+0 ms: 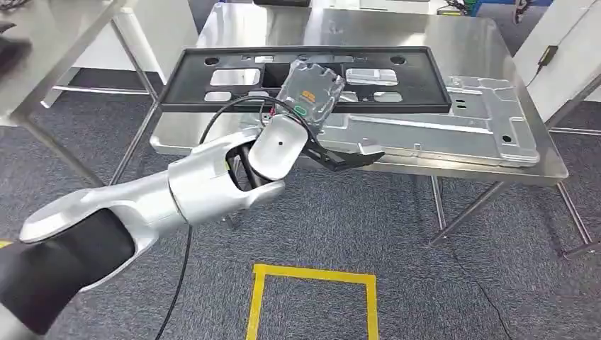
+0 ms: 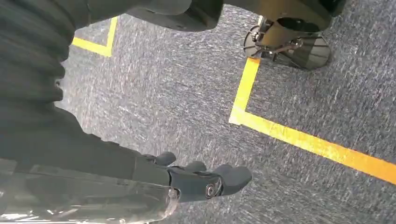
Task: Take the parts from the cabinet and place them on the table.
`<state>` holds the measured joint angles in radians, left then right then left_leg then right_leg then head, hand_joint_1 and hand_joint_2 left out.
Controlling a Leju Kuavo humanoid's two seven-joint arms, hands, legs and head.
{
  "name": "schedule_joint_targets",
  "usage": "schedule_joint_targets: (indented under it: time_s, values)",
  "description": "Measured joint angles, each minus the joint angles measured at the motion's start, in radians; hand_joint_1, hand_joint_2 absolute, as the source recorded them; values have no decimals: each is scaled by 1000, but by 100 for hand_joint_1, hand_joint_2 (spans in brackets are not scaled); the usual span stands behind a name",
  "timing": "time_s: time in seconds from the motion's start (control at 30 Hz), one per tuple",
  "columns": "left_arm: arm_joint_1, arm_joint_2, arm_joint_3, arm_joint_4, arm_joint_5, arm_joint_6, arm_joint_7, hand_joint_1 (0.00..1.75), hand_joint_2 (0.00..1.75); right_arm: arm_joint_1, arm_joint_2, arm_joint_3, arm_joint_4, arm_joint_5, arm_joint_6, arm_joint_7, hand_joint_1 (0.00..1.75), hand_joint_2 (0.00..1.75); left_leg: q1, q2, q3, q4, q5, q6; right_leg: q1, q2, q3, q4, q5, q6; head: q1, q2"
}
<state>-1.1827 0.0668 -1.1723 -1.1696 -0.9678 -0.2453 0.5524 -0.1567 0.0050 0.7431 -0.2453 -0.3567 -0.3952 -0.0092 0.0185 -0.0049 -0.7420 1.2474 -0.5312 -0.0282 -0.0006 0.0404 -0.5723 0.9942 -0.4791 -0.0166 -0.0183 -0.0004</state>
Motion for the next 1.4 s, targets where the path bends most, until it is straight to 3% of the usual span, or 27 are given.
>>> schedule_joint_targets:
  time_s: [0.03, 0.07, 0.1, 0.13, 0.23, 0.27, 0.3, 0.4, 0.43, 0.47, 0.5, 0.57, 0.6, 0.73, 0.77, 0.8, 0.83, 0.9, 0.97, 1.0, 1.07, 1.1, 1.13, 1.17, 1.3, 1.33, 1.4]
  values:
    - [-1, 0, 1, 1, 0, 0, 0, 175, 175, 0, 0, 0, 0, 0, 0, 0, 0, 175, 1, -7, 32, -84, 64, 0, -2, 8, 8, 8, -12, 5, -5, 0]
    - [-1, 0, 1, 1, 0, 0, 0, 175, 175, 0, 1, 0, 0, 0, 0, 0, 0, 175, 3, -34, 62, -161, 99, 3, -4, 15, 12, 20, -27, 11, -7, 0]
    - [-1, 2, 0, 4, 0, 1, 0, 175, 175, -2, 0, 0, 0, 0, 0, 0, 0, 175, 8, -71, 70, -153, 79, 5, -3, 19, 3, 23, -32, 18, -4, 0]
    - [-3, 0, 0, 3, 0, 1, -1, 175, 175, -4, 0, 0, 0, 0, 0, 0, 0, 175, 6, -67, 82, -187, 66, 12, -6, 26, 0, 33, -37, 24, -5, 0]
    - [-2, 0, 1, 7, 0, 2, 0, 175, 175, -2, 1, 0, 0, 0, 0, 0, 0, 175, -2, -45, 87, -181, 55, 33, -13, 50, 3, 18, -37, 39, -6, 0]
    - [-4, -4, 3, 6, 0, 2, 0, 175, 175, -2, -3, 0, 0, 0, 0, 0, 0, 175, 8, -34, 99, -190, 55, 39, -12, 43, 3, 26, -46, 43, -9, 0]
    - [-4, -4, 3, 6, 0, 3, 0, 175, 175, -4, -1, 0, -1, 0, 0, 0, 0, 175, 8, -24, 110, -195, 50, 46, -6, 2, -9, 56, -54, 50, 1, 0]
    - [-8, -3, 0, 10, -1, 3, 0, 175, 175, -12, 0, 0, 0, 0, 0, 0, 0, 175, 3, 15, 133, -196, 29, 53, -11, -34, -146, 270, -114, 62, 25, 0]
    - [-7, -3, 0, 11, -1, 3, 0, 175, 175, -12, 0, 0, -1, 0, 0, 0, 0, 175, 1, 27, 142, -196, 21, 53, -10, -38, -180, 312, -114, 61, 27, 0]
    - [-6, -3, 0, 13, -1, 3, 0, 175, 175, -12, 0, 0, -1, 0, 0, 0, 0, 175, -1, 38, 153, -196, 13, 53, -10, -38, -191, 308, -87, 58, 29, 0]
    - [-7, -3, 0, 13, -1, 3, 0, 175, 175, -14, 0, 0, -1, 0, 0, 0, 0, 175, -3, 47, 165, -196, 4, 53, -8, -39, -181, 264, -38, 53, 30, 0]
    - [-10, -8, 0, 13, -1, 3, 0, 175, 175, -9, 0, 0, -1, 0, 0, 0, 0, 175, -8, 61, 191, -198, -15, 51, 2, -51, -118, 94, 84, 29, 33, 0]
    - [-10, -9, 0, 14, -1, 3, 0, 175, 175, -6, -1, 0, -1, 0, 0, 0, 0, 175, -7, 65, 199, -206, -21, 49, 11, -74, -101, 67, 72, 18, 31, 0]
    - [-11, -10, 1, 15, -1, 4, -3, 175, 175, -2, -4, 0, 0, 13, -3, 3, 0, 175, -11, 75, 204, -222, -26, 28, 20, -69, -78, 27, 45, -2, 36, 0]
    - [-11, -12, 3, 14, -1, 5, -3, 175, 175, -2, -5, 0, 0, 14, -5, 5, 0, 175, -11, 61, 210, -222, -34, 20, 10, -69, -57, 2, 47, -1, 35, 0]
    - [-13, -12, 2, 15, -1, 5, -4, 175, 175, -2, -5, 1, 0, 16, -6, 5, 0, 175, -6, 14, 203, -201, -42, 19, 10, -69, -44, -11, 46, -1, 30, 0]
    - [-16, -12, 2, 15, -1, 5, -5, 175, 175, -5, -4, 0, 0, 16, -6, 5, 0, 175, -7, -3, 173, -150, -64, 20, 9, -69, -37, -16, 44, -4, 27, 0]
    - [-12, -9, 1, 17, -1, 5, -6, 175, 175, -9, 0, 1, 0, 19, -5, 6, 0, 175, -8, -9, 77, 1, -111, 17, 9, -64, -25, -16, 34, -9, 19, 0]
    - [-6, -8, 0, 21, -1, 4, -8, 175, 175, -8, 3, 1, 0, 19, -6, 8, 0, 175, -8, -4, 7, 66, -91, 14, 9, -53, -11, -12, 18, -7, 12, 0]
    - [-6, -5, 0, 24, -1, 4, -8, 175, 175, -5, 3, 1, 0, 18, -6, 8, 0, 175, -7, 1, 6, 31, -39, 13, 8, -48, 0, -8, 7, -5, 7, 0]
    - [-7, -4, 1, 26, 1, 3, -8, 175, 175, -5, 5, 1, 0, 19, -6, 8, 0, 175, -5, 7, 49, -120, 92, 10, 4, -42, 23, 6, -20, 4, -2, 0]
    - [-4, -4, 1, 27, 3, 3, -8, 175, 175, -5, 5, 1, 0, 19, -5, 8, 0, 175, -6, 8, 66, -153, 102, 10, 1, -40, 30, 13, -35, 10, -4, 0]
    - [-6, -2, -1, 31, 5, 1, -8, 175, 175, -10, 5, 1, 0, 20, -6, 8, 0, 175, -10, 12, 73, -164, 92, 11, 7, -36, 26, 23, -44, 20, -6, 0]
    - [-6, -6, 0, 33, 9, 0, -8, 175, 175, -10, 5, 1, 0, 21, -4, 10, 0, 175, -11, 10, 87, -185, 66, 27, 6, -35, 20, 25, -45, 23, -7, 0]
    - [-8, -13, 2, 55, 17, 0, -3, 175, 175, -13, 5, 2, 0, 29, -3, 15, 0, 175, -4, 8, 100, -189, 54, 50, 4, -36, 24, 37, -65, 37, 0, 0]
    - [-12, -18, 2, 67, 21, 1, -2, 175, 175, -17, 5, 4, 0, 34, 0, 15, 0, 175, -4, 10, 108, -189, 49, 57, 1, -36, -1, 86, -79, 44, 10, 0]
    - [-17, -31, 2, 111, 27, 5, -3, 175, 175, -22, 5, 7, 0, 40, 5, 18, 0, 175, -4, 11, 118, -189, 37, 60, -5, -37, -102, 244, -127, 55, 23, 0]
